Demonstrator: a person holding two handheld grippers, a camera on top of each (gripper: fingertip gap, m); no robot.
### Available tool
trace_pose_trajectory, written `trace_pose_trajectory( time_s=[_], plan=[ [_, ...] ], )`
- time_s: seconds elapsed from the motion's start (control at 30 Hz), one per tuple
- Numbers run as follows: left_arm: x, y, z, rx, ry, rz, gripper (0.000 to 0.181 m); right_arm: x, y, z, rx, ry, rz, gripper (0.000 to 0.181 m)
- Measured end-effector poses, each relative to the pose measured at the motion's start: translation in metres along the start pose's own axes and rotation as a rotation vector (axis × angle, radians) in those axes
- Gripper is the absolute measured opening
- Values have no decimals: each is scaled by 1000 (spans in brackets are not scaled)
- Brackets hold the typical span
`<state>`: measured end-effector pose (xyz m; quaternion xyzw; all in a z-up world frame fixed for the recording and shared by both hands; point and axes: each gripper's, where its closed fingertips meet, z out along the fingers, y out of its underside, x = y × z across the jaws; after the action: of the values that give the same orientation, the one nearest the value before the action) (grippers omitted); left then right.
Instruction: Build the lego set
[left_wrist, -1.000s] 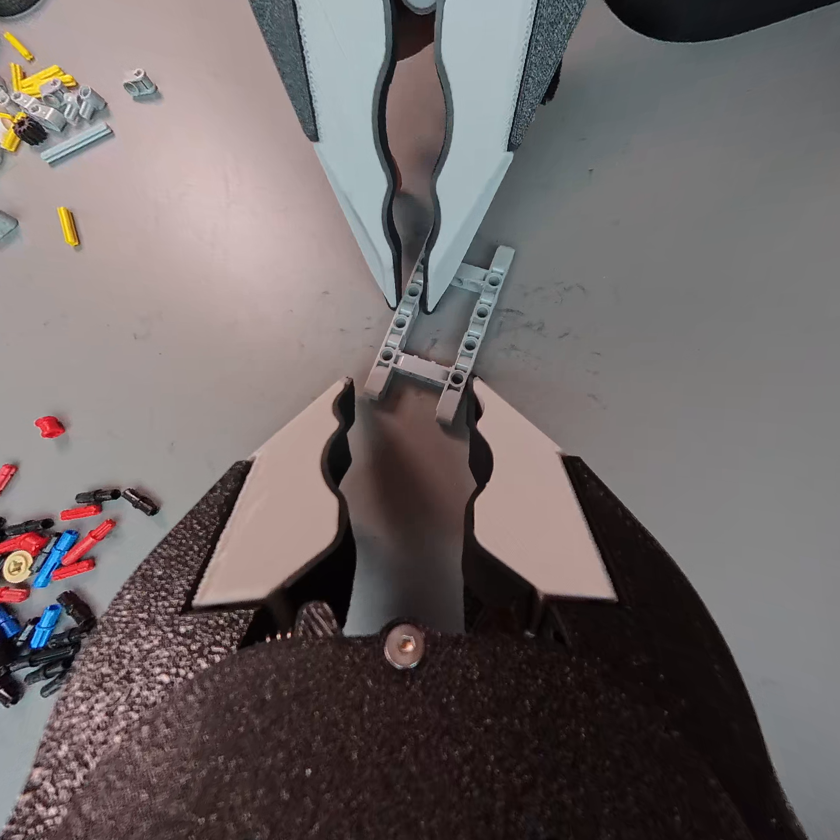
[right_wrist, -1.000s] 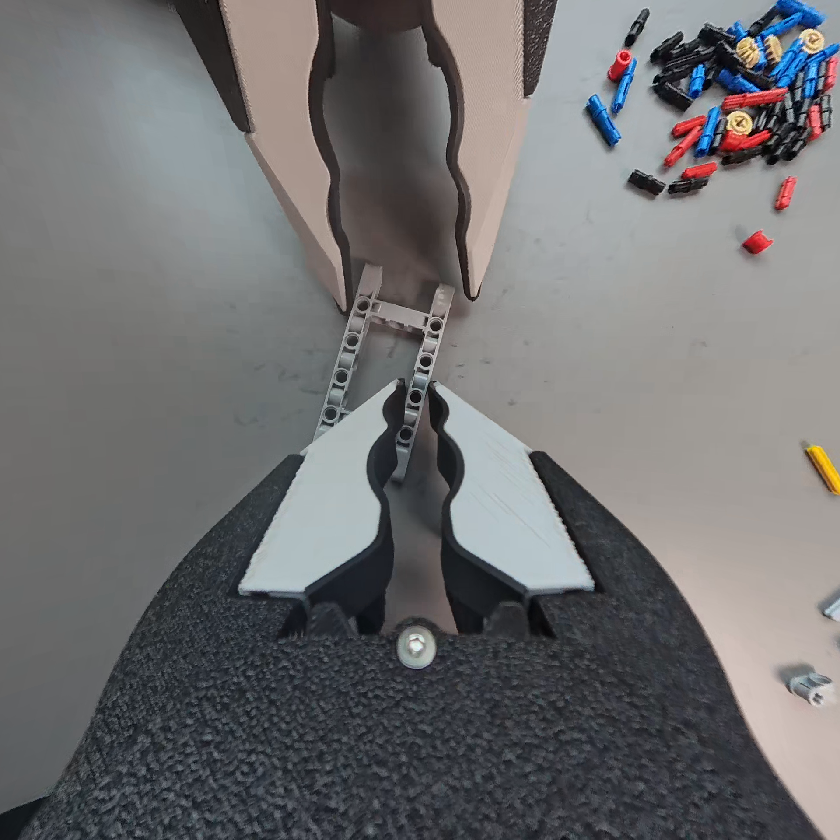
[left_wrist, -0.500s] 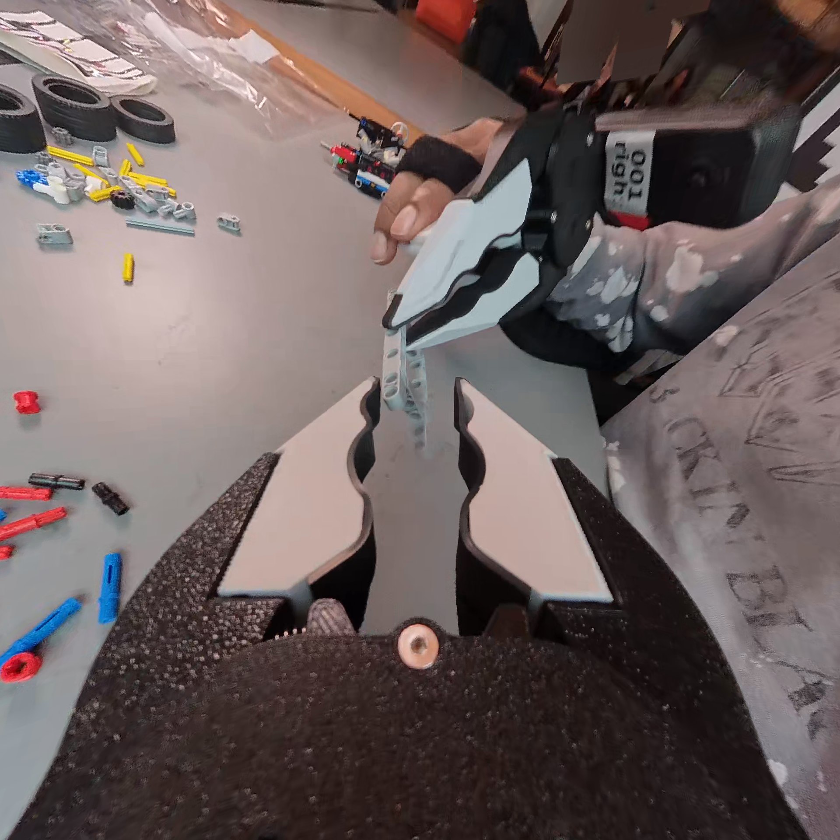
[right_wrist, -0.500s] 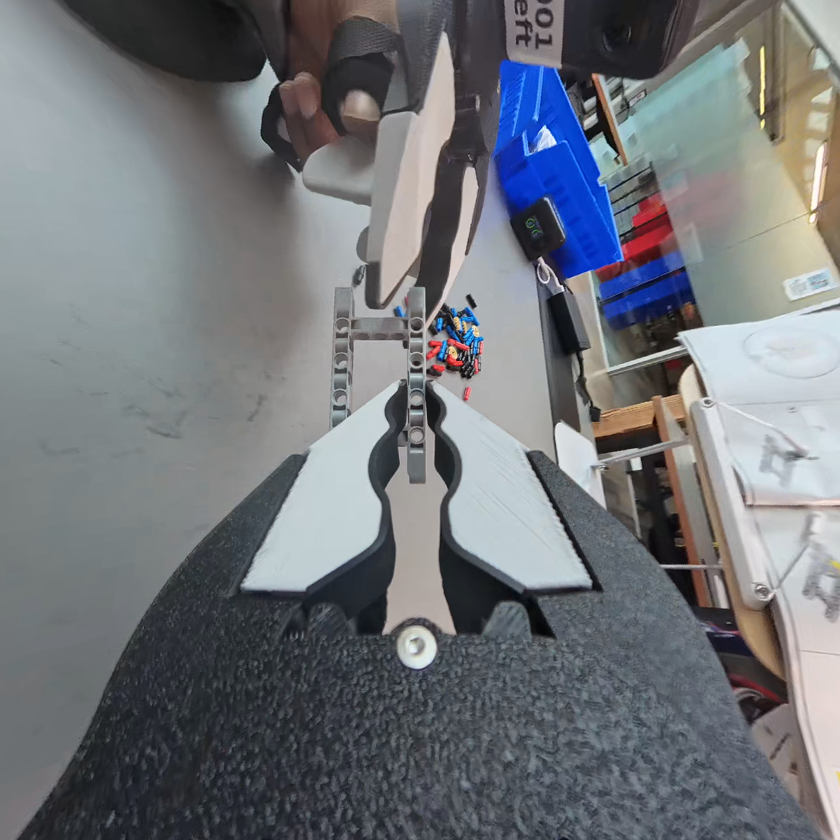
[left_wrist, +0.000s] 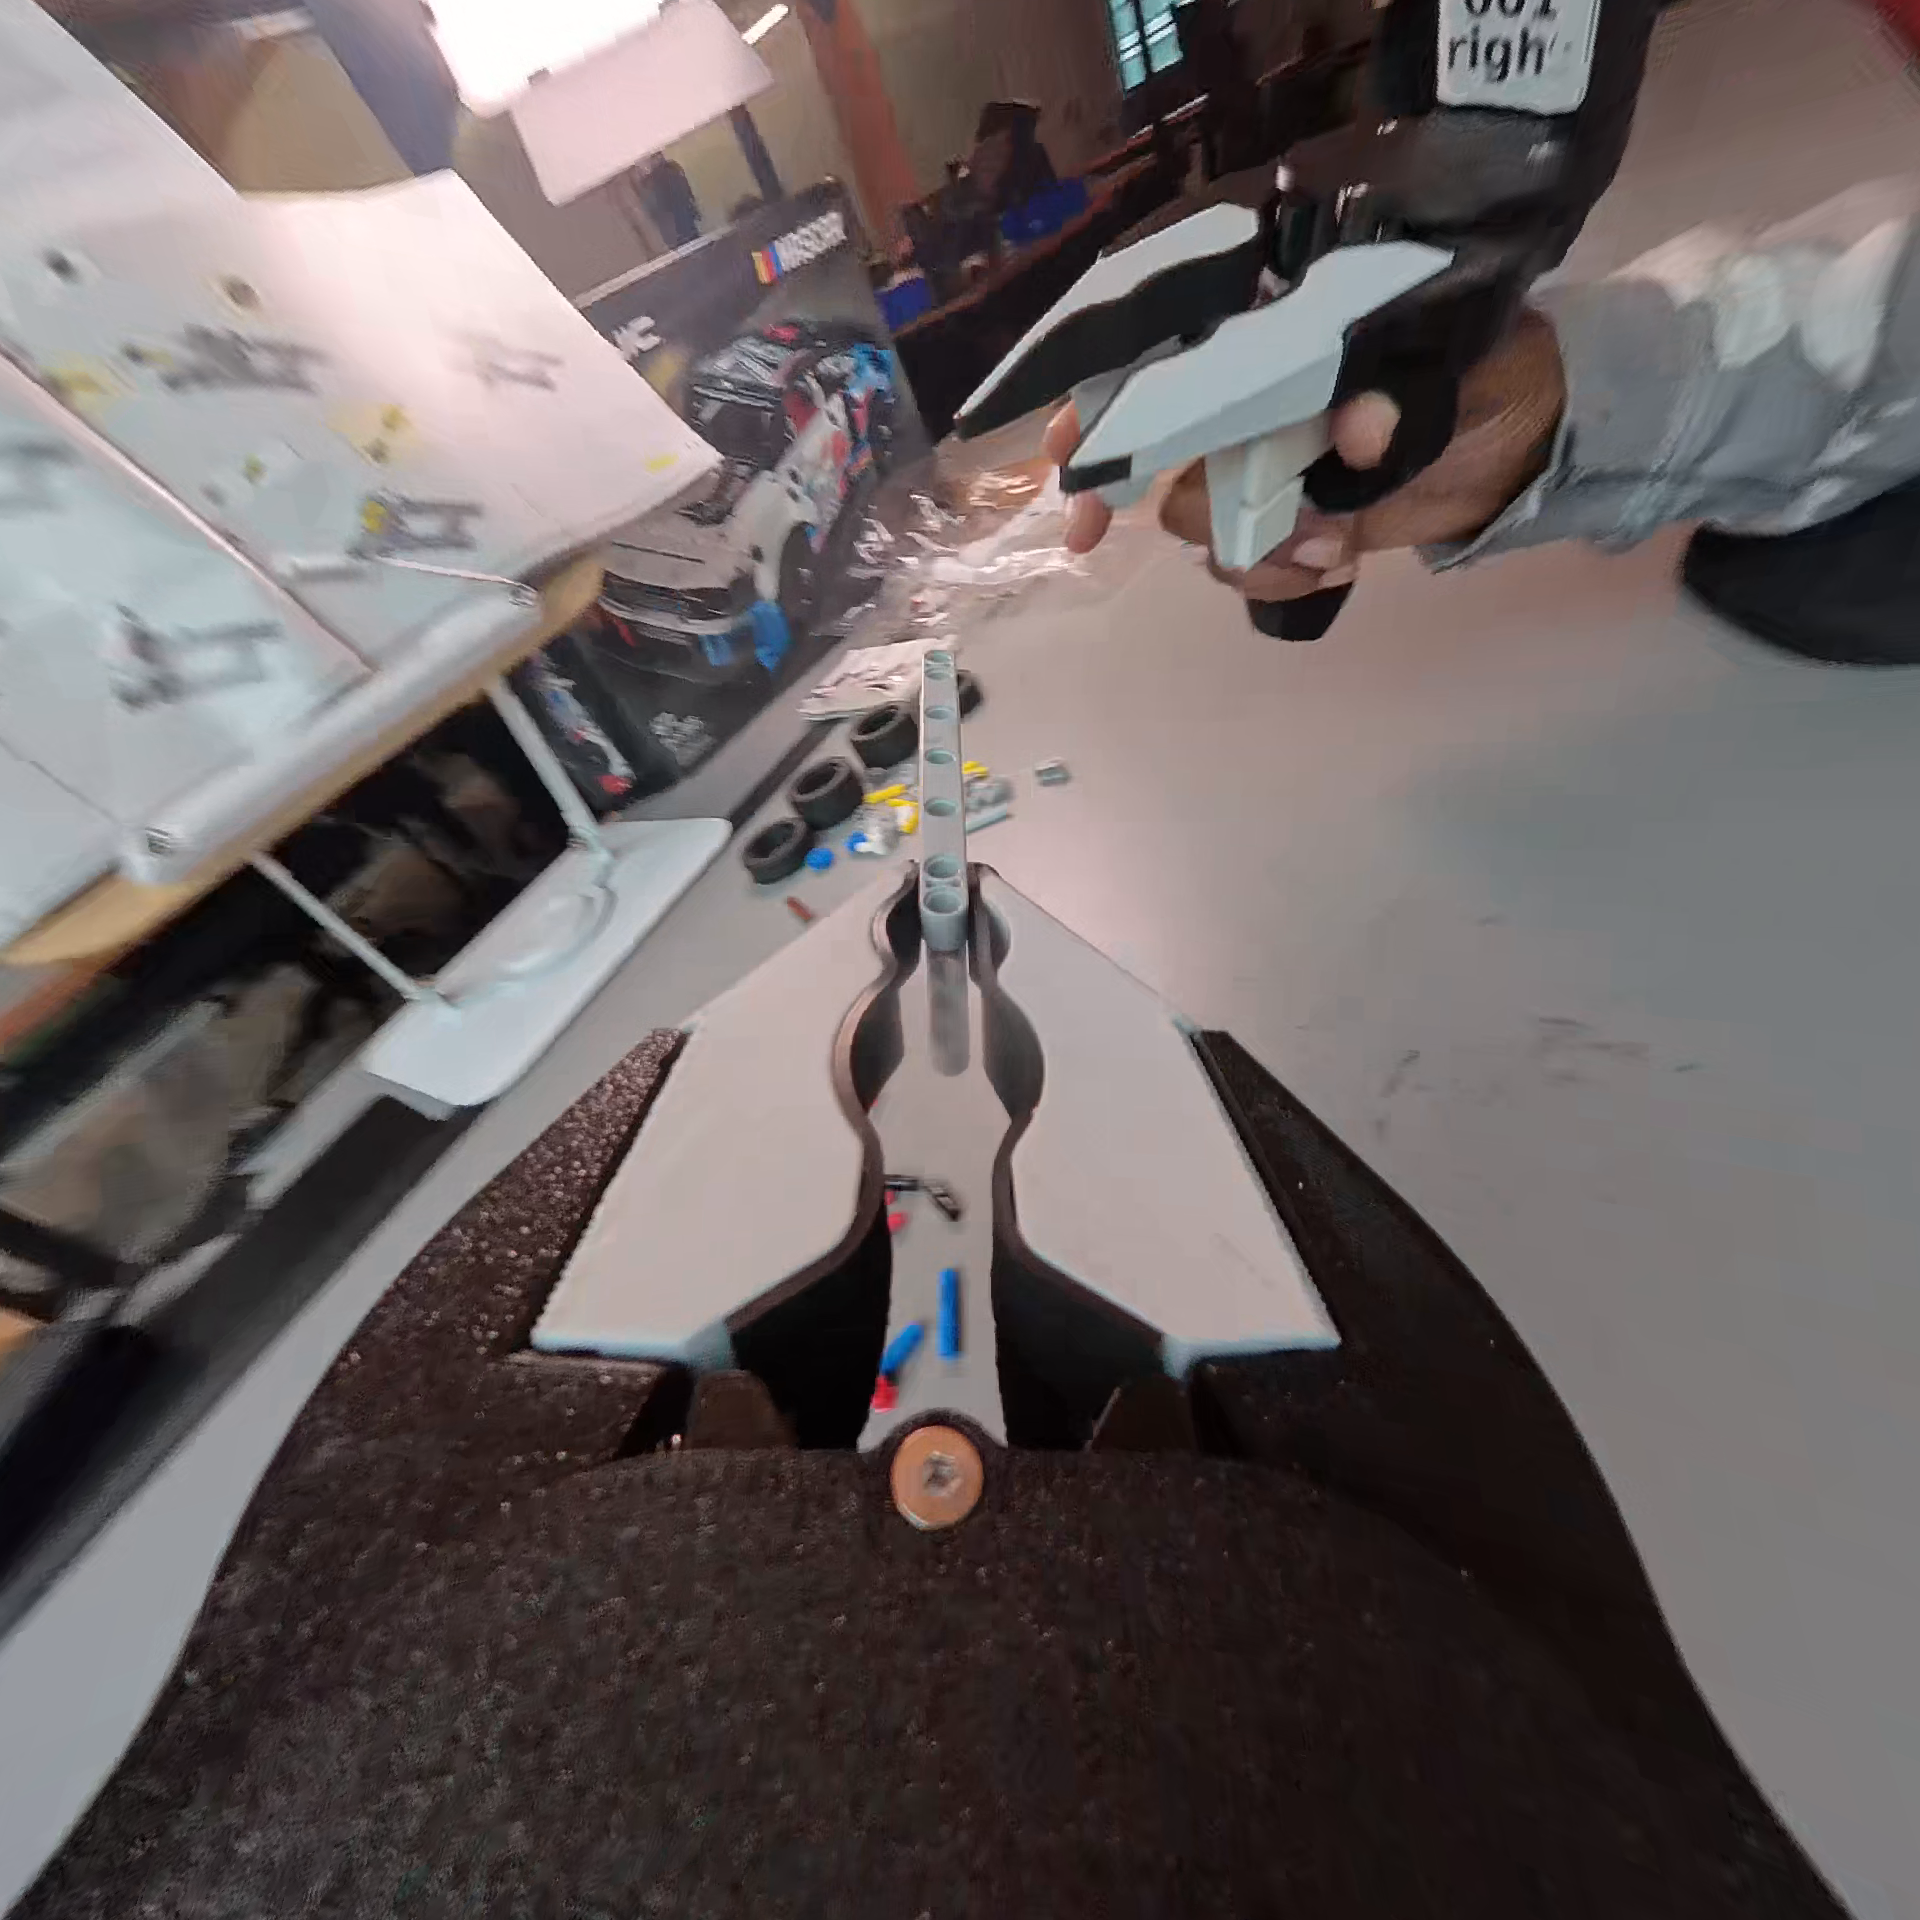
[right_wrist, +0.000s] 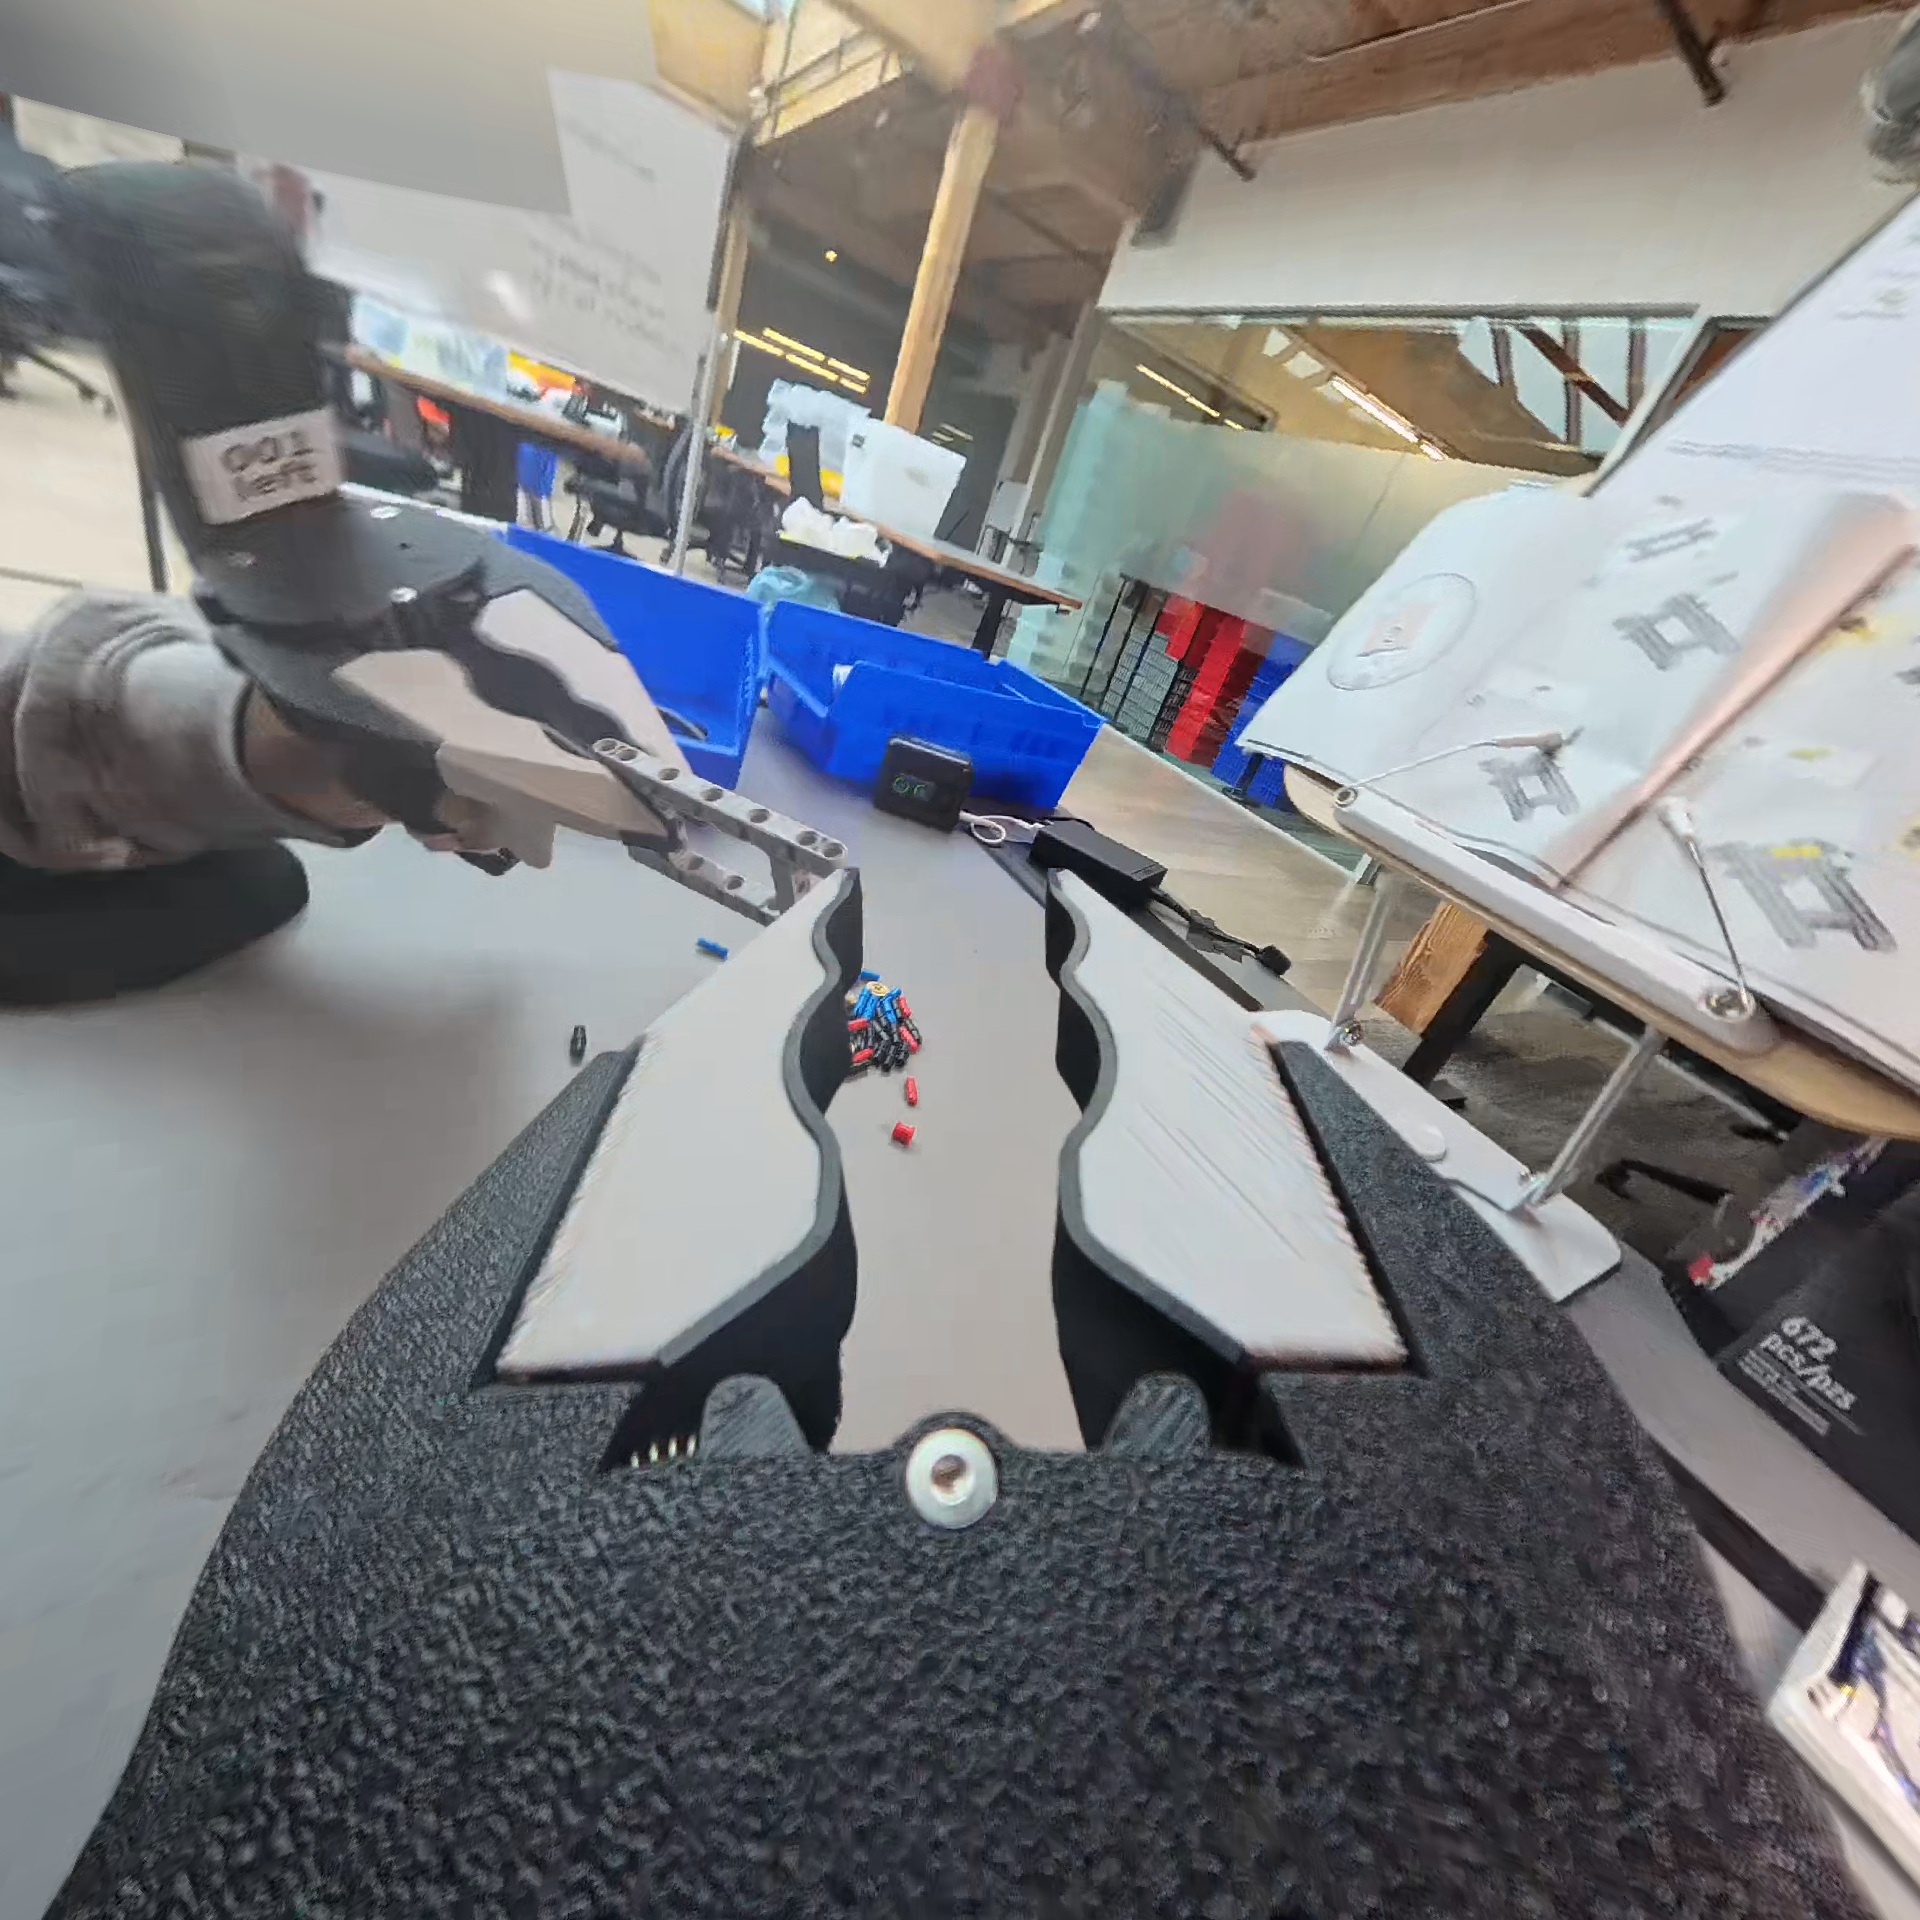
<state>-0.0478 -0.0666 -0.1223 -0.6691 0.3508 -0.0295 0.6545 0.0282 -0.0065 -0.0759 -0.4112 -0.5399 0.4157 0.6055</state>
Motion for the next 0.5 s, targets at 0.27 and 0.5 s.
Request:
trace_pose_trajectory(
  time_s=[0.27,0.5],
  plan=[
    [-18,5,-3,-115,-323,595,6,9,23,0,-59,17,11,38],
    [-16,3,-2,-124,-362,711,7,0,40,5,-146,14,-105,38]
  ],
)
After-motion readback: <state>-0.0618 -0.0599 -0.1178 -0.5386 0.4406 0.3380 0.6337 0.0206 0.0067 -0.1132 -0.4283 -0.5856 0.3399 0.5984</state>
